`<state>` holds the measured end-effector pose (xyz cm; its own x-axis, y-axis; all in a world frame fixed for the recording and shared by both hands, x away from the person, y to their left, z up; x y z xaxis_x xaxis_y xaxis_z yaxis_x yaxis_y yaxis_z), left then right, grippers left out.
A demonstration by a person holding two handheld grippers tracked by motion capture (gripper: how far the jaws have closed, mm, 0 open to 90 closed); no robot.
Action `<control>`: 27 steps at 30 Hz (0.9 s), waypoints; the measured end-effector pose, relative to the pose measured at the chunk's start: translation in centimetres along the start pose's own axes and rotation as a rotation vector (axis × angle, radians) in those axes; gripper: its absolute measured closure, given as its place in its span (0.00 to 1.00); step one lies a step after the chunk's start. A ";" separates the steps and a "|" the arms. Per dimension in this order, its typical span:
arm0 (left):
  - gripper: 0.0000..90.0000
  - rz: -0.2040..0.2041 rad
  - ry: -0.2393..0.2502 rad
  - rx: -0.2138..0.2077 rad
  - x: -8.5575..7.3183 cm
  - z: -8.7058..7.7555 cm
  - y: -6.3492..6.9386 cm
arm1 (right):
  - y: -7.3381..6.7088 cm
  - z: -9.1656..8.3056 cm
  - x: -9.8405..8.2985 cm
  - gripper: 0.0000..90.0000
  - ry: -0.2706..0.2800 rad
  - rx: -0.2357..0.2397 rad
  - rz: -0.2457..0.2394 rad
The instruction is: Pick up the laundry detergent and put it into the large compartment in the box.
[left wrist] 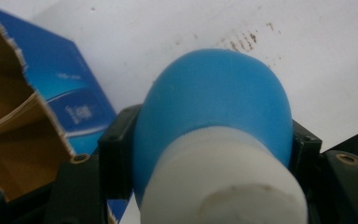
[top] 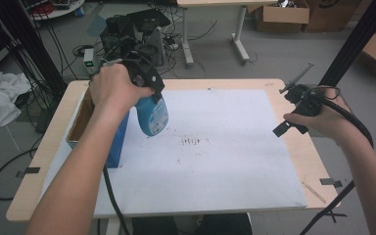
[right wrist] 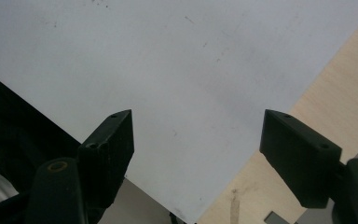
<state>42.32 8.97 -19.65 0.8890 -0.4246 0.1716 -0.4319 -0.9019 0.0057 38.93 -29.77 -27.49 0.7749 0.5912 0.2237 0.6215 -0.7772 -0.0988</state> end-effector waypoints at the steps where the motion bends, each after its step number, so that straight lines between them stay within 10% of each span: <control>1: 0.41 -0.006 -0.002 0.002 -0.1 -0.5 -0.4 | 0.0 -0.1 0.0 0.29 -0.001 0.000 0.006; 27: 0.41 -0.409 0.020 0.114 -4.5 -6.8 -10.8 | 0.2 -0.6 -0.3 0.29 -0.004 -0.008 0.010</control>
<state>41.92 21.17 -13.78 0.9800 -0.0293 0.1966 -0.0236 -0.9992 -0.0316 38.81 -30.22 -27.04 0.7814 0.5845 0.2185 0.6130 -0.7846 -0.0931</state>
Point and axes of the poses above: each handheld gripper's, and its own axes: z roughly forward along the jaws, x roughly out of its top, y roughly to its right, the point moved 4 cm from there along z, roughly forward along the jaws
